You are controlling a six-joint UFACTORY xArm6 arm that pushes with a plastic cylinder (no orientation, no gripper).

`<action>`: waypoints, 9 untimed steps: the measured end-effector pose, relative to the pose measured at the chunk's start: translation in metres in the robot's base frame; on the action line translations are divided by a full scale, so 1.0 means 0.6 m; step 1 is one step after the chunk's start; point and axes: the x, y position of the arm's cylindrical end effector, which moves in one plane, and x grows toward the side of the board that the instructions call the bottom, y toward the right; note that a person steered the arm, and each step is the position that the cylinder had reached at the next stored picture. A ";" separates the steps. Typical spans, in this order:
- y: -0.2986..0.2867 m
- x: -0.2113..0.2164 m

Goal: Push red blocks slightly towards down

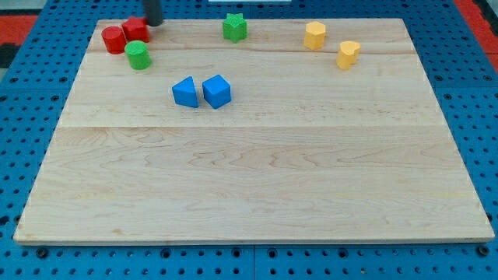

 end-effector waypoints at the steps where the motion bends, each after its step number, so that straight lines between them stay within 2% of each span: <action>1: -0.095 0.014; 4: -0.088 0.130; 6: -0.065 0.277; 7: -0.046 0.319; 9: 0.029 0.293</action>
